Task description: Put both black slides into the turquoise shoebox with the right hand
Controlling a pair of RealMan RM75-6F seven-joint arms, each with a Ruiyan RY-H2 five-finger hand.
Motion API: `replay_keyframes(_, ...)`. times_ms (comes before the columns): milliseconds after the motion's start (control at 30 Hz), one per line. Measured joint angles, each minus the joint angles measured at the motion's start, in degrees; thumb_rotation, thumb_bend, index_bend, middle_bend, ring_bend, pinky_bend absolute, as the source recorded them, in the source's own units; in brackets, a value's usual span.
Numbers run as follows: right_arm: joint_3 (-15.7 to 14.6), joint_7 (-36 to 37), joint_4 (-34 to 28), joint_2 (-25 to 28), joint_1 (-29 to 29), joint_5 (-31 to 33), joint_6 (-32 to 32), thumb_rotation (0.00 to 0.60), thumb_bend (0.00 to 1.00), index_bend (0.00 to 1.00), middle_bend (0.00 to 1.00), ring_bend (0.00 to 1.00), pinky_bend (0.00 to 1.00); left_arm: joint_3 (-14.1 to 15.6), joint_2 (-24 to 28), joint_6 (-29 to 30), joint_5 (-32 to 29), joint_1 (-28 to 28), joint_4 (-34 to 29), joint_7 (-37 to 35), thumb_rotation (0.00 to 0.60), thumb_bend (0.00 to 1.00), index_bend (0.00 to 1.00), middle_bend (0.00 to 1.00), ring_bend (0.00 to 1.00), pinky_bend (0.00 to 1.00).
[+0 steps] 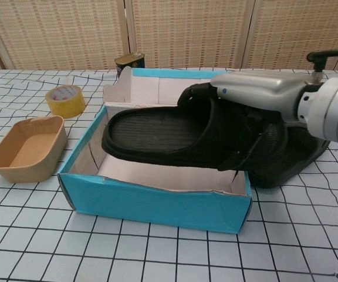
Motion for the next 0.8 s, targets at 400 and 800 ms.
replay_keyframes(400, -0.8, -4.3, 3.1, -6.6, 7.1, 8.6, 3.3, 0.600, 0.04, 0.53, 0.46, 0.31, 0.36, -0.1, 0.2, -0.5, -0.6, -0.1, 0.0, 0.0, 0.600, 0.36, 0.13, 0.04, 0.09, 0.30)
replay_keyframes(800, -2.3, -0.8, 8.0, -8.5, 9.0, 9.9, 2.7, 0.600, 0.04, 0.53, 0.46, 0.31, 0.36, -0.1, 0.2, -1.0, -0.9, -0.3, 0.0, 0.3, 0.600, 0.36, 0.13, 0.04, 0.09, 0.30)
